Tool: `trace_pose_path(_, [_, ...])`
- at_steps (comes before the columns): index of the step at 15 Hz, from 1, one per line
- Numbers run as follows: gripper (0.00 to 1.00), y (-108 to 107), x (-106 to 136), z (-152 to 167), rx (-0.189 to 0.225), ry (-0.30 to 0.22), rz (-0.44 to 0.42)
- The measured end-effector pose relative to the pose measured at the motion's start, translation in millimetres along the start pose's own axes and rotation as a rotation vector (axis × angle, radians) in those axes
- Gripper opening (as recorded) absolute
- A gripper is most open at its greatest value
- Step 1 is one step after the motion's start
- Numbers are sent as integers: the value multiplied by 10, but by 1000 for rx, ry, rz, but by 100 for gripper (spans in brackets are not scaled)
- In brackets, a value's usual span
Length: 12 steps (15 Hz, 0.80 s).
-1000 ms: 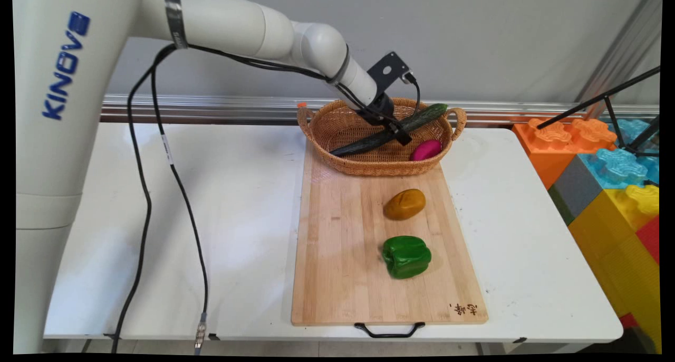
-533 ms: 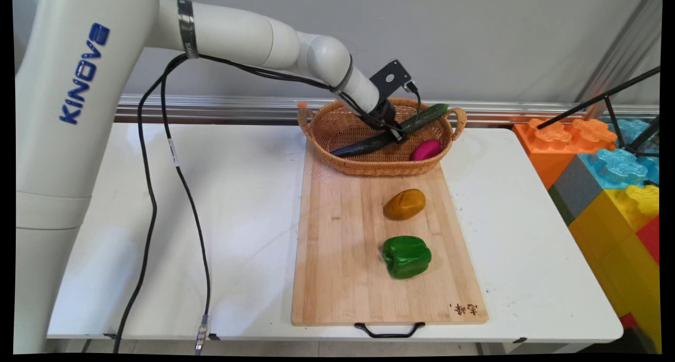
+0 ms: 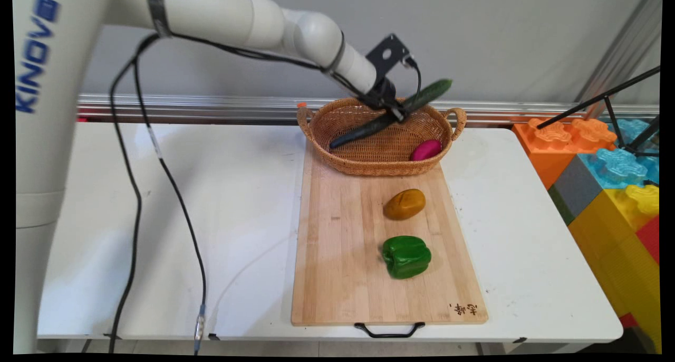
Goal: Place the picked object on the cutting board
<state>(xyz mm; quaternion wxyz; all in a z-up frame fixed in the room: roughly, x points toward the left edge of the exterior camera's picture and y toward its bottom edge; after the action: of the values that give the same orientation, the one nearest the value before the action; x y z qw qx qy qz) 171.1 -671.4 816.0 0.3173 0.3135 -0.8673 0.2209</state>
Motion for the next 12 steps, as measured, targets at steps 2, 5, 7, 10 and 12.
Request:
trace_pose_path(2, [0,6,156,-313,9,31,10])
trace_pose_path(5, [0,89,292,-728,-29,51,36])
trace_pose_path(7, [0,227,329,-987,-91,51,59])
trace_pose_path(10, [0,508,301,-1294,-202,31,108])
trace_pose_path(12, [0,686,224,-1413,-257,6,139])
